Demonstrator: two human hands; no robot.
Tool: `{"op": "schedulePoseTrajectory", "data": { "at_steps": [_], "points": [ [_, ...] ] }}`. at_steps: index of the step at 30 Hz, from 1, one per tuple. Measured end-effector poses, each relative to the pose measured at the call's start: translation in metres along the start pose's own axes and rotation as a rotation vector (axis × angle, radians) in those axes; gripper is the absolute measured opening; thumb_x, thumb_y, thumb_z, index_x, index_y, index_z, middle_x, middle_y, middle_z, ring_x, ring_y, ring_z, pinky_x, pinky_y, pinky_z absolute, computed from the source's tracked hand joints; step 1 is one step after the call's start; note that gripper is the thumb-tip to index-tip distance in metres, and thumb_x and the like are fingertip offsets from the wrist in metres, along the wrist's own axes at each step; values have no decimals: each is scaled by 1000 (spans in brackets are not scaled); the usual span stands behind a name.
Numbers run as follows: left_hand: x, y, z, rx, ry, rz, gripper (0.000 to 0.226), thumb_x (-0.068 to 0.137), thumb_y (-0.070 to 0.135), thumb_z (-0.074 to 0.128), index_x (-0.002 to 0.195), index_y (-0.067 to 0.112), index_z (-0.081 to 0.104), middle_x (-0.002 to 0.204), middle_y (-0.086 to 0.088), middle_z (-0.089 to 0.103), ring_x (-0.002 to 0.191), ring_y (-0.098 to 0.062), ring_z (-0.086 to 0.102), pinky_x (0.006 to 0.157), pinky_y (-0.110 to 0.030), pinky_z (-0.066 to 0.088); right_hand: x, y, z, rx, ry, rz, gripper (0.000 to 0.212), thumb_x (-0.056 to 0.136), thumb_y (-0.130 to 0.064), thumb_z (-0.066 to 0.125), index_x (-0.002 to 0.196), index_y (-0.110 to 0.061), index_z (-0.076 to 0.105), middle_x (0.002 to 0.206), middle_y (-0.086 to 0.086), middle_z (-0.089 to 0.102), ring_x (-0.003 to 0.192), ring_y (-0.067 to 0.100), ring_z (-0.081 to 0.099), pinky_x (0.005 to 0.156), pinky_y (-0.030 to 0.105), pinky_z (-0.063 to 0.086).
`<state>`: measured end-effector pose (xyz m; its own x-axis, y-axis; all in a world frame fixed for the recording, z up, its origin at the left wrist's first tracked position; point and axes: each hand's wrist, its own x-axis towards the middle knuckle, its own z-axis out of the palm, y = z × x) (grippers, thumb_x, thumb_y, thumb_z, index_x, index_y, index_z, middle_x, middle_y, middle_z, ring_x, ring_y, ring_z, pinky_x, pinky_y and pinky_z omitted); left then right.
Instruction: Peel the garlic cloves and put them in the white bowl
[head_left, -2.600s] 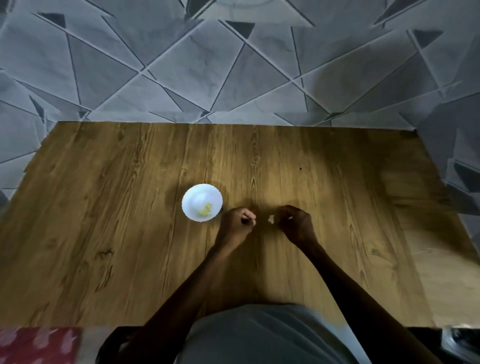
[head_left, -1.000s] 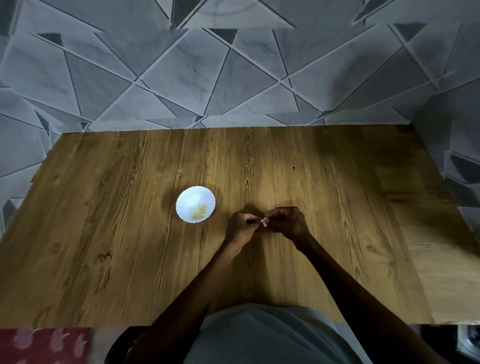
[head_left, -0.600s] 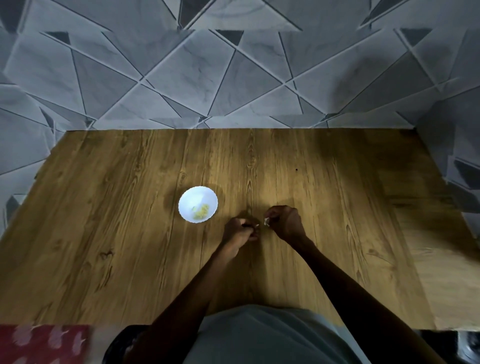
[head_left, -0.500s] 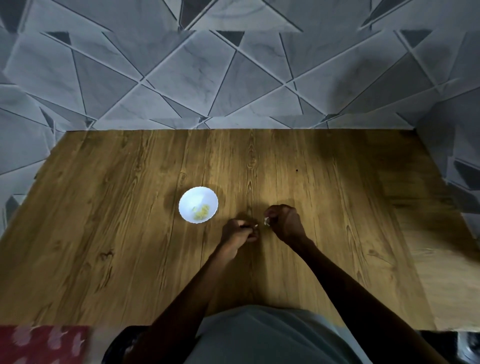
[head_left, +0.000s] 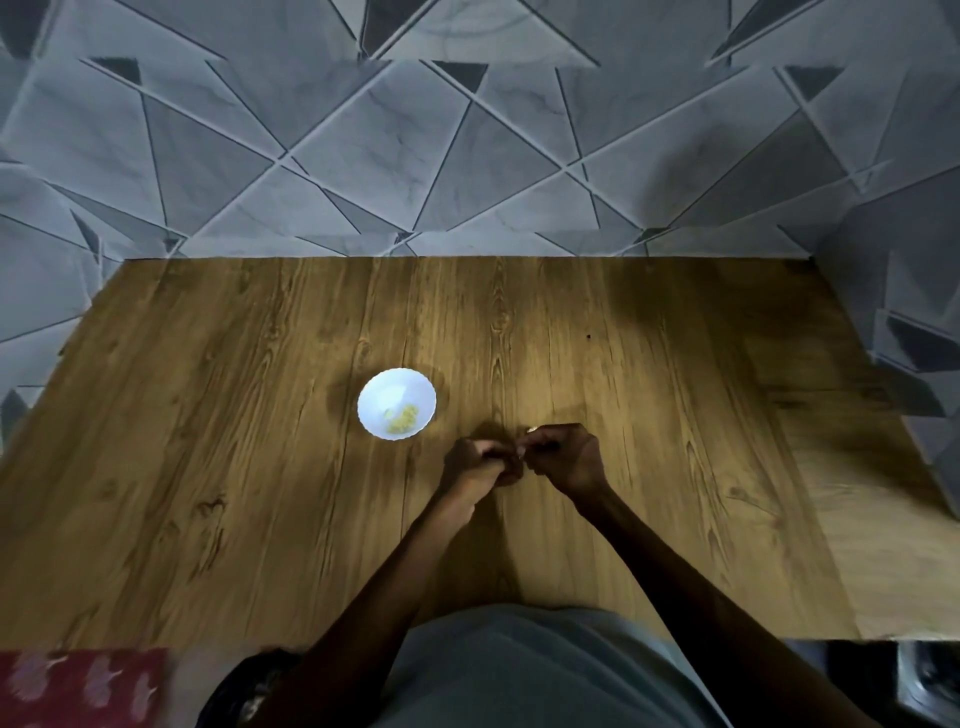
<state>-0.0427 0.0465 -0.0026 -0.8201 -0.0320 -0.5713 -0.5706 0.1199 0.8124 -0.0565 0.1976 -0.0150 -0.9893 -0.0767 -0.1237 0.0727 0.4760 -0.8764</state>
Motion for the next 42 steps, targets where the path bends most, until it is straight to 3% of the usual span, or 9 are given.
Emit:
{"op": "schedulePoseTrajectory", "data": {
  "at_steps": [4,9,14,19,26,31,36,38,42],
  "points": [
    [-9,1,0,41,-5,67,17,90,-3,60,96,6,73,83,-8,72,76,-15,69,74,-24,57,-6,1,4,89,41,81,10,80,-4,77,87,-10,78,82,0,76,67,-2,66,66,17,55],
    [-16,-5,-6,83,-34,64,25,92,-4,53,100,6,74,91,-8,73,83,-16,69,74,-22,56,-14,3,4,9,3,42,10,80,-6,78,88,-11,76,83,-4,74,72,0,67,68,18,56],
    [-12,-17,-21,676,115,291,31,89,17,66,121,17,66,122,1,65,114,-16,58,96,-24,44,-18,10,8,-288,-36,7,11,85,-8,70,81,-17,75,81,-4,73,69,7,69,64,29,60],
    [-14,-32,-25,1147,75,261,75,82,30,73,145,20,34,155,-4,20,142,-32,17,113,-42,28,-25,9,12,-438,-106,32,15,91,-6,64,84,-14,74,83,-3,73,70,5,67,62,17,55],
    [-13,-39,-26,1189,96,285,85,81,39,73,148,20,26,156,-4,15,143,-31,16,113,-42,28,-35,4,19,-598,-156,-25,13,98,-12,54,95,-17,66,80,-11,58,61,-1,53,47,9,38],
    [-11,-41,-26,1198,107,298,87,80,43,73,148,20,25,156,-4,15,143,-30,16,114,-42,27,-31,-5,18,-732,-207,-43,16,99,-15,50,94,-17,65,77,-8,57,60,1,46,47,10,28],
    [-9,-40,-26,1213,109,289,89,78,44,74,148,18,25,156,-5,15,141,-30,19,113,-42,29,-26,-9,20,-767,-224,1,12,94,-12,56,93,-15,67,85,-3,66,68,8,59,56,18,45],
    [-10,-41,-25,1214,112,292,90,79,44,74,149,17,24,157,-5,14,143,-30,18,115,-43,28,-25,-9,23,-752,-225,-1,11,94,-12,56,97,-12,66,91,1,69,77,13,64,69,25,55],
    [-10,-43,-23,1204,121,284,90,80,40,74,150,16,23,158,-6,13,144,-30,17,116,-43,27,-24,-13,27,-875,-264,-34,15,96,-13,53,109,-10,60,105,7,65,91,19,62,82,29,53]
  ]
}}
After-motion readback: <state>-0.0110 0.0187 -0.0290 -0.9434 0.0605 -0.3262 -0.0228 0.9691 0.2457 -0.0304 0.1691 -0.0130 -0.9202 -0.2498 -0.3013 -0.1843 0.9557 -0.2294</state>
